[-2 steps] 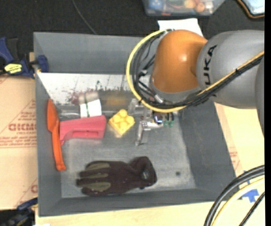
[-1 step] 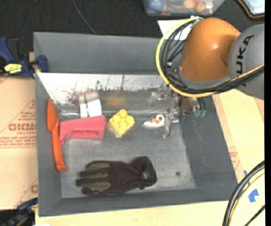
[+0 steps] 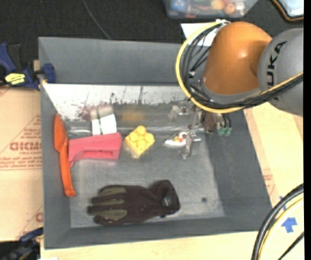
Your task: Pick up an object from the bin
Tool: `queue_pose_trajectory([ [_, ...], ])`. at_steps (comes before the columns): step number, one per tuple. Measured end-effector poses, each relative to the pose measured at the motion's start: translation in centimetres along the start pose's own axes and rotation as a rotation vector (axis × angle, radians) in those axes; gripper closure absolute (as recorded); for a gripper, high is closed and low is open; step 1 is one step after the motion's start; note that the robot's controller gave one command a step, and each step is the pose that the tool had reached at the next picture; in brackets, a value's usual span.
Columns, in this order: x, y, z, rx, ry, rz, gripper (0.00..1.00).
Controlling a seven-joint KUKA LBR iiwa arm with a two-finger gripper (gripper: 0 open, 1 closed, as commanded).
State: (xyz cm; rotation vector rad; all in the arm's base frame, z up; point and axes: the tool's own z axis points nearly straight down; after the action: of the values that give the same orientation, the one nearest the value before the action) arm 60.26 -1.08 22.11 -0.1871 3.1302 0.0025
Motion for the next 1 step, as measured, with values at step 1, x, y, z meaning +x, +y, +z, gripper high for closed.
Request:
queue_pose_trajectory([
  [1, -2.61, -0.18, 0.86, 0.001, -0.003, 0.162, 0.0],
])
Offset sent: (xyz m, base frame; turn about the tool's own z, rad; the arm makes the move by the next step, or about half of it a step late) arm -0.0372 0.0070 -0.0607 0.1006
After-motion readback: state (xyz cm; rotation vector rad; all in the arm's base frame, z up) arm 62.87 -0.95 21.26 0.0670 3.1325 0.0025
